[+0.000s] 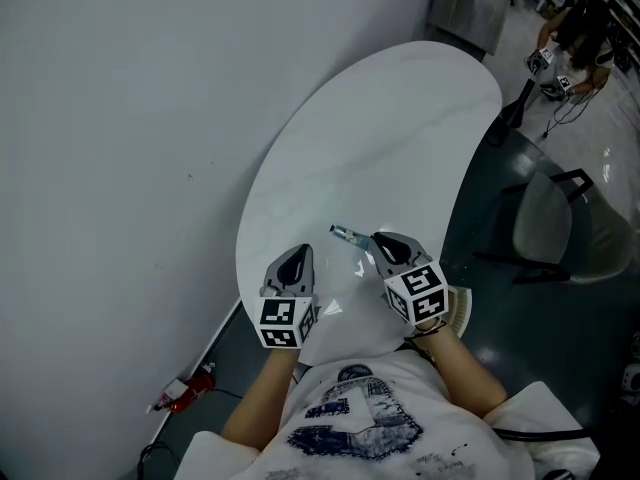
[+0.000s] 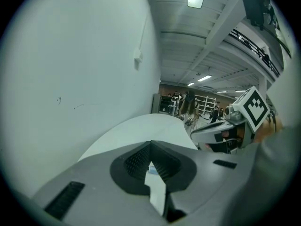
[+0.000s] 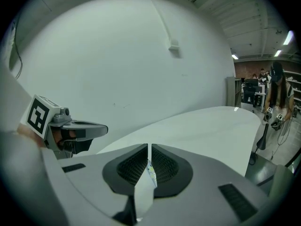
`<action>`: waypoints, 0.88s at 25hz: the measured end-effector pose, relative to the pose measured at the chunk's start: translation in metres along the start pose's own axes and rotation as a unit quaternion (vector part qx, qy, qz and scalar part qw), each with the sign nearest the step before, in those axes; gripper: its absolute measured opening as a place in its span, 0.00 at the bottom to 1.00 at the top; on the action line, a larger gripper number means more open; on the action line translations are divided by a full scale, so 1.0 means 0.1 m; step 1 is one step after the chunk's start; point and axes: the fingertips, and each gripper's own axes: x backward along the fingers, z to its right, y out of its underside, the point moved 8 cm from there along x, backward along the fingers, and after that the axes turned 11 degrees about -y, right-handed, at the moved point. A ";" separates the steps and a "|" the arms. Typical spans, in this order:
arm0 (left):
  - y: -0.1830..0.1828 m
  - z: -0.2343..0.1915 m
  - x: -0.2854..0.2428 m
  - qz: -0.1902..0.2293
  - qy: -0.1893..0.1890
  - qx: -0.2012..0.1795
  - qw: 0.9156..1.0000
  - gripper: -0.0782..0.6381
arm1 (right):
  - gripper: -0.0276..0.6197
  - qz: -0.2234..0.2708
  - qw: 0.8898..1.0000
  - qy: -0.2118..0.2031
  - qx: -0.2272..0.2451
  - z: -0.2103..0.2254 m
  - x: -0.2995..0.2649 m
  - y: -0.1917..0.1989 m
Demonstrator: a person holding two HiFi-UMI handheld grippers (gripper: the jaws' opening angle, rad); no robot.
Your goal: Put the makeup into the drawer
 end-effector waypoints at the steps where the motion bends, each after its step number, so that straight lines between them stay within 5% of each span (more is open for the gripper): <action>1: 0.00 0.00 -0.02 -0.001 -0.003 0.001 1.000 0.16 | 0.08 -0.002 1.000 -0.004 -0.001 0.02 -0.01 0.00; 11: 0.12 0.00 -0.19 -0.017 -0.020 0.014 1.000 0.16 | 0.09 -0.030 0.999 -0.027 0.001 0.19 -0.19 0.05; 22: 0.21 -0.08 -0.32 -0.035 -0.034 0.020 0.999 0.16 | 0.35 -0.087 0.994 -0.072 0.007 0.23 -0.55 0.19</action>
